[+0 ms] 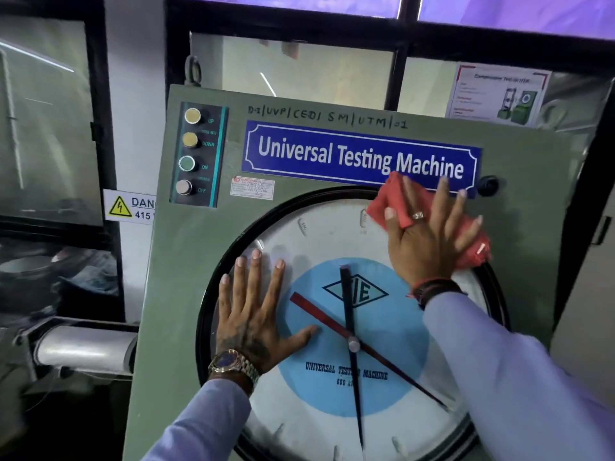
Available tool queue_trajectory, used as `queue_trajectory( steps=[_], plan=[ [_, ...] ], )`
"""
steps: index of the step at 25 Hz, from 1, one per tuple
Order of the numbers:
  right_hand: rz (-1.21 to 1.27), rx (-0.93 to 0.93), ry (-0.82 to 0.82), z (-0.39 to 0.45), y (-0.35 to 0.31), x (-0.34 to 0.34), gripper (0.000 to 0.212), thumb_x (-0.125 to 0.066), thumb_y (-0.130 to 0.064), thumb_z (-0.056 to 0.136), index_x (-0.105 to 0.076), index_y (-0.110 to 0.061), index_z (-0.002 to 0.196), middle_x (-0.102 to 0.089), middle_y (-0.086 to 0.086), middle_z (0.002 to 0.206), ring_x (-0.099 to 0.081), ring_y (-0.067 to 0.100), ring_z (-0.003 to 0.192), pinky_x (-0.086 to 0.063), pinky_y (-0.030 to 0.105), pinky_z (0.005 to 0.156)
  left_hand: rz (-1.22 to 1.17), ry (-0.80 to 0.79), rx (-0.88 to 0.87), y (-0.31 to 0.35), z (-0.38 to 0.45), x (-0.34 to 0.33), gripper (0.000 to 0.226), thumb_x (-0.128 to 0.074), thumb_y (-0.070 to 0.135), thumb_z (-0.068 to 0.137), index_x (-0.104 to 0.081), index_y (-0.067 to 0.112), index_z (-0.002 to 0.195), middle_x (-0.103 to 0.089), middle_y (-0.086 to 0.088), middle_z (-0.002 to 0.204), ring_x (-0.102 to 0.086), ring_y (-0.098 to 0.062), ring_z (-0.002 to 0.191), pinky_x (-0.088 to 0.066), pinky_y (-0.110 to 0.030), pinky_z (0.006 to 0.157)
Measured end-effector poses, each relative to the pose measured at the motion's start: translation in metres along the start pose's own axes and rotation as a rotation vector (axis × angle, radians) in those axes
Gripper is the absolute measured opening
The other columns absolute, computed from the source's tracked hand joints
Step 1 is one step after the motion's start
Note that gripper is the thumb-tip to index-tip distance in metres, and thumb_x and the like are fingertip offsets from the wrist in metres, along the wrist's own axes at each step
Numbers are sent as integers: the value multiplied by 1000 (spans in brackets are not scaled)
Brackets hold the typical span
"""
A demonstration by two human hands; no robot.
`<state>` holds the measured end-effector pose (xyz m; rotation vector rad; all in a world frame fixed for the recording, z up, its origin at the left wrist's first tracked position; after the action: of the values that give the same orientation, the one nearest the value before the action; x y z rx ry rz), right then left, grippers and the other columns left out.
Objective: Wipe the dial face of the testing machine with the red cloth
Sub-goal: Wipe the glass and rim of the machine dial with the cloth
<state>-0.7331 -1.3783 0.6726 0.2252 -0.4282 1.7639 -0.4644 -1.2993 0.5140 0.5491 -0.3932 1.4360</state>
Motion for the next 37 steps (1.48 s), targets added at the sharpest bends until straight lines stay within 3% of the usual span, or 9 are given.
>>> queue_trajectory(
  steps=[4,6,10,12,17,21,24,29,37],
  plan=[
    [-90,117,7,11,-10,7,78,-52,-70,96,-41,-28,161,-23,8,176,-15,39,162,8,69,123,-3,-10,-5,0,1,0,131,-45,104,73,-8,29,173,4,-15,182,4,-41,168,-10,-70,132],
    [-60,162,38,24,-21,12,57,-73,-36,95,-58,-14,146,-49,11,162,-33,38,156,-9,71,127,3,-18,-7,0,0,1,131,-44,105,73,-7,29,173,4,-15,182,4,-41,168,-10,-70,132],
    [37,257,207,9,-30,22,40,-64,2,88,-60,-4,128,-69,20,123,-63,41,108,-49,58,101,19,-38,-1,2,1,6,129,-43,104,74,-9,28,173,3,-16,181,2,-43,167,-11,-69,132],
    [125,321,211,-13,-41,24,36,-64,5,86,-62,-3,121,-68,22,110,-64,41,92,-52,51,83,20,-31,1,5,1,11,127,-45,102,75,-14,27,172,-1,-18,181,-2,-45,167,-12,-68,132],
    [329,136,193,-12,-74,26,27,-50,-11,98,-56,-16,123,-60,10,117,-58,31,100,-51,46,82,65,34,-17,1,2,30,108,-50,85,86,-29,22,170,-21,-21,178,-22,-48,163,-23,-69,129],
    [3,191,132,-27,-105,14,34,-45,-4,89,-70,-6,112,-59,16,103,-56,39,92,-45,50,77,114,95,7,-10,1,40,92,-45,72,94,-36,17,167,-46,-19,165,-47,-48,147,-28,-69,124],
    [-47,153,5,-42,-118,10,46,-58,-5,87,-66,-3,132,-59,15,116,-56,40,99,-49,51,78,149,87,23,-21,1,44,90,-44,68,95,-37,15,167,-54,-19,154,-55,-45,134,-37,-64,112],
    [6,134,-72,-28,-112,25,42,-52,-2,89,-71,-8,126,-58,18,112,-59,41,95,-57,52,76,123,139,18,-10,12,56,89,-43,65,96,-37,11,166,-59,-15,131,-59,-39,107,-40,-50,89],
    [38,426,-87,-33,-150,20,37,-52,2,87,-72,4,118,-63,19,110,-62,39,99,-60,50,77,152,119,68,-21,-1,61,89,-51,61,95,-38,9,166,-61,-13,116,-56,-38,91,-41,-49,80]
  ],
)
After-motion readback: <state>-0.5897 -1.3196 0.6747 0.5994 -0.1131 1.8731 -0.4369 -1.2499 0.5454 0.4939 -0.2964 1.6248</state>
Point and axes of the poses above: each hand's wrist, its own z-axis towards the middle knuckle, its own x-axis out of the back of the hand, y = z × x, the point moved 2 cm from there along z, towards the middle knuckle
